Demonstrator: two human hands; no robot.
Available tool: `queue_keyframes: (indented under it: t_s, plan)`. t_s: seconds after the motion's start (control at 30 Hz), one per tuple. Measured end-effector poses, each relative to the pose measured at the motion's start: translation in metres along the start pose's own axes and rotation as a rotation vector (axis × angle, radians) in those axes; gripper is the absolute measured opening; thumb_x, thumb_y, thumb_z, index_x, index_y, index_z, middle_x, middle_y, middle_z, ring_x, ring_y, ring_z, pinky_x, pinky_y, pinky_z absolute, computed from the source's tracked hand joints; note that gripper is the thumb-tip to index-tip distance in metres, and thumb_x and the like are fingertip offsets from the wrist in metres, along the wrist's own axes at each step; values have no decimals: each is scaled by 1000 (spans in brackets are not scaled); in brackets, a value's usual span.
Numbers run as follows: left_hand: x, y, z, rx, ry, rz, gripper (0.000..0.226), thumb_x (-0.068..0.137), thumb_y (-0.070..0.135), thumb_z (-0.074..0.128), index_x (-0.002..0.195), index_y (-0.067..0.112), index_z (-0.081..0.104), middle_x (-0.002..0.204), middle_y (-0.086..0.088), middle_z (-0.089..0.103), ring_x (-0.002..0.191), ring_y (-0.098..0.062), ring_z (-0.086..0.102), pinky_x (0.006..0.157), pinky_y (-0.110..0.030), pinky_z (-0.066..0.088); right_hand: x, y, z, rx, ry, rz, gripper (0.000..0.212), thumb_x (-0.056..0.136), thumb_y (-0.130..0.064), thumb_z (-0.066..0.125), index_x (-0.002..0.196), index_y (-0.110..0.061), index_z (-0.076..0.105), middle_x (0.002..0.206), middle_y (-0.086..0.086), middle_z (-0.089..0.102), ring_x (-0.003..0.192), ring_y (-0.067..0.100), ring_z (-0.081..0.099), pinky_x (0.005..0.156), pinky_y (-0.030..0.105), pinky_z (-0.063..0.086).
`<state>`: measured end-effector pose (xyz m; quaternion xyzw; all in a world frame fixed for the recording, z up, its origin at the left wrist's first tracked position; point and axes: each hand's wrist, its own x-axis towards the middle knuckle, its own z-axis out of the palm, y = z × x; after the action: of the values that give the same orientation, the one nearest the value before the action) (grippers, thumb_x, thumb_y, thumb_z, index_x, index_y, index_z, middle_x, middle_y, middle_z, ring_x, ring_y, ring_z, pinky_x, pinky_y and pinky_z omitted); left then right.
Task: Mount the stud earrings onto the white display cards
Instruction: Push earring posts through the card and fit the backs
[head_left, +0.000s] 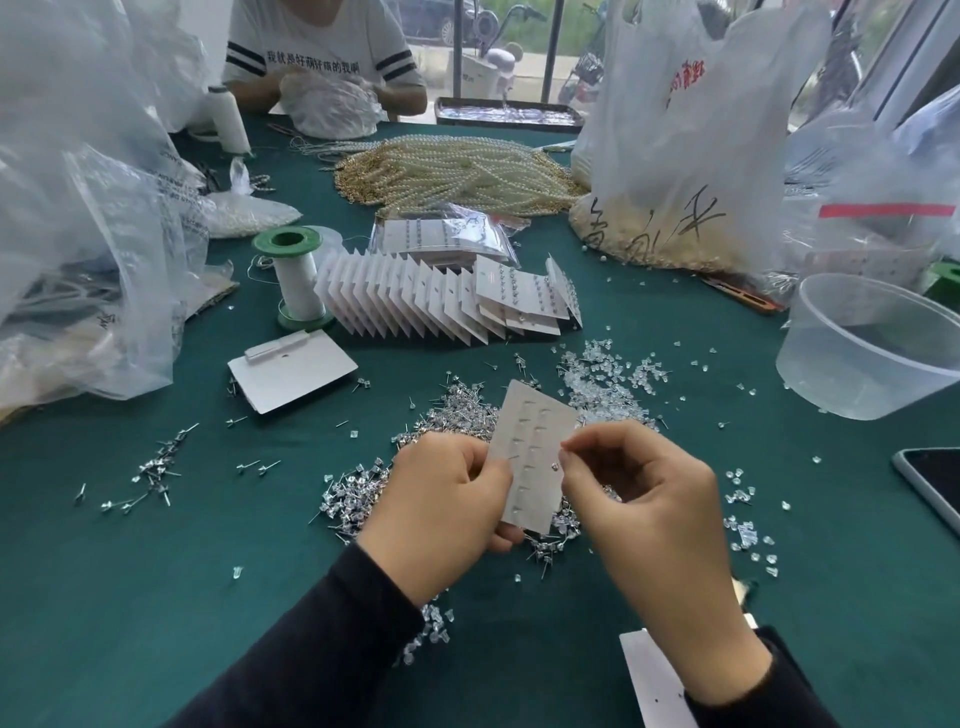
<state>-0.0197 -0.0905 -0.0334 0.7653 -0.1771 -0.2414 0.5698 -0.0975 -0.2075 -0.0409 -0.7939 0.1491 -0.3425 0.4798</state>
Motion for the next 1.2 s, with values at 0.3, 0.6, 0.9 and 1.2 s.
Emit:
queue_keyframes:
  t_s: [0.3,0.6,0.9,1.2]
  plan:
    - [-5,3,4,20,20,83,25,87,8,50,70,2,68,66,-13,70,54,-20,68,49,-31,57,-4,-4,11,-55,-40,-151,15,72,-1,74,74,-16,72,78,-6,61,69,8,60,61,17,48]
    - [-3,3,5,5,25,70,27,87,5,48,67,-5,64,62,-12,67,52,-22,68,48,-32,57,-3,-3,9,17,-88,-87,18,74,4,72,73,-14,70,79,-8,61,73,6,61,63,10,45]
    - [-5,2,5,45,27,117,29,86,6,49,63,-10,58,58,-15,63,47,-17,65,46,-32,56,-5,-2,12,-41,-104,-103,16,74,3,73,73,-13,71,79,-6,60,74,11,61,64,23,51]
    - [-1,0,6,37,-1,76,29,85,5,47,63,-13,53,61,-26,59,52,-27,65,50,-40,57,-8,-2,10,-107,-120,-143,14,74,2,71,77,-12,67,78,-3,61,72,8,59,64,20,50]
